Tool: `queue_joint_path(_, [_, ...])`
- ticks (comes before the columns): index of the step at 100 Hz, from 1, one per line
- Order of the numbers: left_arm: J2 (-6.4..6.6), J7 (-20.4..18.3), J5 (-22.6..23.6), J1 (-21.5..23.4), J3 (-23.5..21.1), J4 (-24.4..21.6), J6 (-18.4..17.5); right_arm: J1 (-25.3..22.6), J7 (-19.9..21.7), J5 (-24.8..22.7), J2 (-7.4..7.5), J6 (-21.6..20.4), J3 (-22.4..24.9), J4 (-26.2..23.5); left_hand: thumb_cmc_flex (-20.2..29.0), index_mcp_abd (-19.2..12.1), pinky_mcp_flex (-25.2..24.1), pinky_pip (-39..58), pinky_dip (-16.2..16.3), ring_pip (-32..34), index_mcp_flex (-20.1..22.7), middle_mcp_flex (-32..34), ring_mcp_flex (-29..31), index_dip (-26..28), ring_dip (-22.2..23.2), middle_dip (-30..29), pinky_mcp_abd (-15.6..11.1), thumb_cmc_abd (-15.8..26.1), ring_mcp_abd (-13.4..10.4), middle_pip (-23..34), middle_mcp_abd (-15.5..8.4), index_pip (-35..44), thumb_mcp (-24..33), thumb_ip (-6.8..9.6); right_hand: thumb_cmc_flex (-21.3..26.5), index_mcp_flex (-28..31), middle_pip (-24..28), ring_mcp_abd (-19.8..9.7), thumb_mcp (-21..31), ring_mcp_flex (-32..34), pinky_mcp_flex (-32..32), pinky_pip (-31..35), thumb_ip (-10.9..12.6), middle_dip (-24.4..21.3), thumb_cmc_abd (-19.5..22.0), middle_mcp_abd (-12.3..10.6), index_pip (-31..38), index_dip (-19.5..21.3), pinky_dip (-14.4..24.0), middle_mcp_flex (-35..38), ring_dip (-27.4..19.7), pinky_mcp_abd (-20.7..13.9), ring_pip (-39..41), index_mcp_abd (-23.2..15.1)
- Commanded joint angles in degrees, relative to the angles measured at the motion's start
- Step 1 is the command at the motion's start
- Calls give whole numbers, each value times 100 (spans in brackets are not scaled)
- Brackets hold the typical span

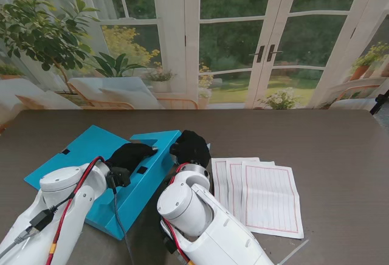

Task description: Peel a label from the label roll, stick it on the side of the file box and file the documents

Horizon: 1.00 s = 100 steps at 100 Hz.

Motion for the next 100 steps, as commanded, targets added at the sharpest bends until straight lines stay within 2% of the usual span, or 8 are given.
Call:
queue_joint_path(1, [-20, -134, -26, -7, 4, -35, -34, -40, 20, 18, -56, 9, -5, 20, 647, -378, -243, 106, 128, 258, 167, 213, 225, -9, 110, 127, -313, 308, 619, 148, -55, 369, 588, 206, -93, -177, -22, 161, -4, 16, -1317, 352, 215, 19, 46, 87, 70, 101, -17, -88, -59, 0, 34, -140])
queue_joint_path(11, [-19, -143, -29, -10, 8, -29, -41, -72, 19, 54, -56, -6, -10, 6, 647, -367, -243, 106, 128, 258, 169, 214, 225, -11, 111, 127, -310, 304, 619, 147, -46, 364, 596, 211, -240, -376, 3, 164, -260, -84, -1389, 327, 80, 10, 159, 103, 178, -36, -18, -218, -68, -8, 28, -181])
queue_joint_path(33, [-24, -124, -35, -16, 12, -29, -32, -169, 223, 113, 23, 0, -21, -191, 646, -372, -250, 103, 128, 257, 165, 207, 224, -9, 113, 129, -307, 310, 616, 145, -51, 362, 595, 213, -392, -909, 64, 144, -540, -328, -1542, 266, -107, -2, 130, 65, 302, -229, -27, -563, -69, -64, 22, -62])
queue_joint_path(72, [-26, -125, -61, -9, 6, -49, 0, -270, 541, 84, 182, 18, -10, -429, 647, -372, -256, 101, 128, 259, 166, 203, 219, -8, 115, 131, -318, 311, 605, 145, -48, 359, 591, 213, -228, -1048, 159, 61, -327, -449, -1604, 235, -8, -38, -68, -13, 245, -148, -15, -806, -64, -109, 53, 83])
queue_joint_path(77, [-27, -121, -65, -7, 3, -53, 2, -270, 585, 46, 210, 7, -17, -438, 647, -366, -251, 104, 129, 260, 169, 205, 221, -9, 115, 131, -319, 313, 606, 147, -48, 358, 589, 211, -205, -1056, 172, 14, -286, -448, -1591, 235, 9, -44, -76, -47, 227, -67, -12, -828, -67, -152, 52, 48])
queue_joint_path(80, [-26, -122, -65, -4, 0, -57, 2, -266, 618, 16, 230, -4, -23, -441, 646, -368, -247, 106, 130, 261, 165, 204, 222, -10, 115, 131, -319, 313, 602, 147, -50, 355, 586, 210, -196, -1048, 198, -16, -244, -449, -1582, 228, 4, -72, -87, -72, 78, 284, 1, -849, -72, -167, 47, 40])
queue_joint_path(87, [-26, -120, -65, 1, -5, -66, 6, -259, 713, -80, 283, 0, -34, -454, 646, -369, -242, 110, 131, 260, 163, 208, 221, -9, 115, 131, -316, 308, 610, 148, -44, 354, 591, 212, -197, -1038, 214, -103, -240, -398, -1512, 241, 11, -67, -84, -146, 28, 402, 8, -835, -75, -232, 47, -35])
queue_joint_path(100, [-25, -118, -62, 9, -14, -78, 14, -238, 752, -252, 342, -69, -63, -410, 647, -365, -247, 107, 132, 257, 167, 208, 218, -6, 116, 131, -310, 308, 617, 147, -42, 355, 590, 213, -237, -847, 184, -126, -320, -283, -1417, 235, 9, -76, -57, -145, -35, 169, 1, -687, -91, -214, 4, -79])
